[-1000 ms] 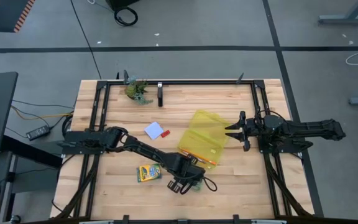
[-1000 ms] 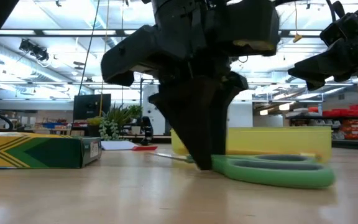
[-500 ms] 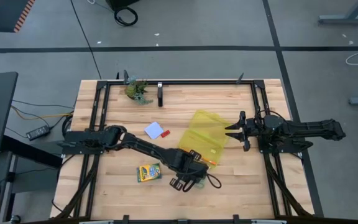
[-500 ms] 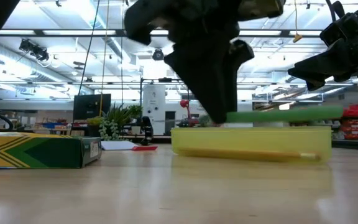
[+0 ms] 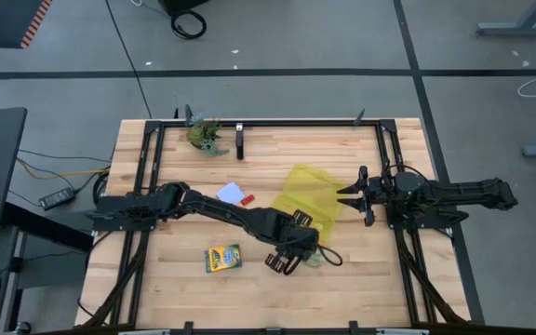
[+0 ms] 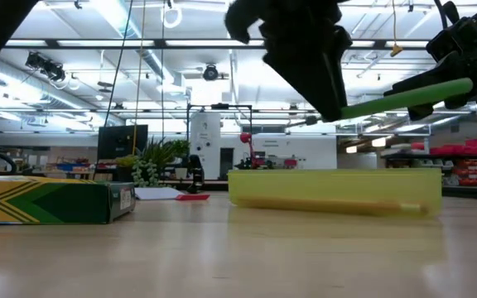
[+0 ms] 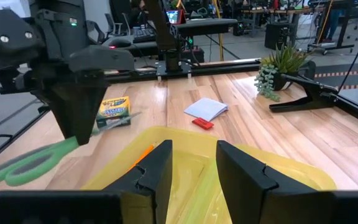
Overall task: Pack school essentials
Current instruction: Put the green scissors into the yellow supply box, then put the red eraser into the yellow supply box
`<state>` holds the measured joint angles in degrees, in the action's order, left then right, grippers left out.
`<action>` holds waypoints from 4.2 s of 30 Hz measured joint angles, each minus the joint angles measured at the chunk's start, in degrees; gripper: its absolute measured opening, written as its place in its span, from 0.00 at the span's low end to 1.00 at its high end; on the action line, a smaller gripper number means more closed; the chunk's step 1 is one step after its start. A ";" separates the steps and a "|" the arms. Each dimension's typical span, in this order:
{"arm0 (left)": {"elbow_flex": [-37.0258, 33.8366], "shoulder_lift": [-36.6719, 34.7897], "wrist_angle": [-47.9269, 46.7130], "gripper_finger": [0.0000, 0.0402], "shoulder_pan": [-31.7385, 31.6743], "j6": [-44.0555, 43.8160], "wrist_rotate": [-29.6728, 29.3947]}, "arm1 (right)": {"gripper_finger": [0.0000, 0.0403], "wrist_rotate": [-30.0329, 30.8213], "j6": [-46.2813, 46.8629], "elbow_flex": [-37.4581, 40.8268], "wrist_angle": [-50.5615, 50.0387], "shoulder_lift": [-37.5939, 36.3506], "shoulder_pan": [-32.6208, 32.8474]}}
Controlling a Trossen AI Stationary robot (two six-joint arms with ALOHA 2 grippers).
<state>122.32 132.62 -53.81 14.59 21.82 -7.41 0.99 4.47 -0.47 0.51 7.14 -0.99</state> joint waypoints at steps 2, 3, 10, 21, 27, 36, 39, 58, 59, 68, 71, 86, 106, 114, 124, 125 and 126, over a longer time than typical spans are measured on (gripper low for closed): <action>-0.02 0.00 0.95 0.27 -0.98 0.42 -0.04 | 0.33 0.00 0.00 0.00 0.00 -0.01 0.00; -0.02 0.00 1.87 0.27 -1.58 0.47 -0.12 | 0.33 0.00 0.00 0.00 0.00 -0.01 0.00; -0.02 0.11 4.66 0.28 -5.24 0.48 0.27 | 0.33 0.00 0.00 0.00 0.00 -0.01 0.00; -6.20 1.22 8.90 0.29 -7.90 0.94 3.17 | 0.33 0.00 0.00 0.00 0.00 0.01 0.00; -8.70 1.43 10.65 0.28 -8.05 0.42 3.83 | 0.33 0.00 0.00 0.00 0.00 0.02 0.00; -10.41 1.53 11.94 0.29 -8.00 -0.17 4.70 | 0.33 0.00 0.00 0.00 -0.01 0.01 0.00; -10.40 1.53 11.78 0.30 -8.00 -0.15 4.70 | 0.33 0.00 0.00 0.00 0.00 0.01 0.00; -9.55 1.07 9.89 0.50 -8.00 -0.39 6.22 | 0.33 0.00 0.00 0.01 0.00 -0.01 0.00; -9.51 0.78 9.82 0.50 -8.02 -0.43 6.20 | 0.33 0.00 0.00 0.00 0.00 0.01 0.00; -9.49 -1.23 9.62 0.37 -8.11 -1.17 4.85 | 0.33 -0.01 0.00 0.00 -0.01 0.02 0.00; -9.49 -1.78 9.39 0.33 -8.56 -2.33 4.68 | 0.33 0.00 0.00 0.00 -0.02 0.02 0.00; -21.40 -12.94 12.53 0.26 -8.72 -7.15 2.29 | 0.33 0.00 0.00 0.00 0.02 0.04 0.00; -53.87 -32.63 29.48 0.26 -12.65 -20.52 0.93 | 0.33 0.00 0.00 0.00 0.01 0.06 0.00; -61.51 -33.38 31.54 0.26 -16.86 -28.78 -4.74 | 0.33 0.00 0.00 0.01 0.10 0.43 0.00; -69.67 -33.30 40.80 0.35 -21.82 -36.47 -2.82 | 0.33 0.02 0.00 0.02 0.07 0.67 -0.01; -70.22 -33.29 41.54 0.36 -21.93 -36.99 -2.47 | 0.33 -0.01 0.00 0.01 0.07 0.67 0.00; -70.62 -33.29 42.20 0.37 -21.95 -37.74 -2.42 | 0.33 -0.01 0.00 0.01 0.08 0.67 0.00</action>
<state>51.70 99.33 -11.61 -7.35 -15.92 -9.83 0.99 4.47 -0.46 0.59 7.81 -0.99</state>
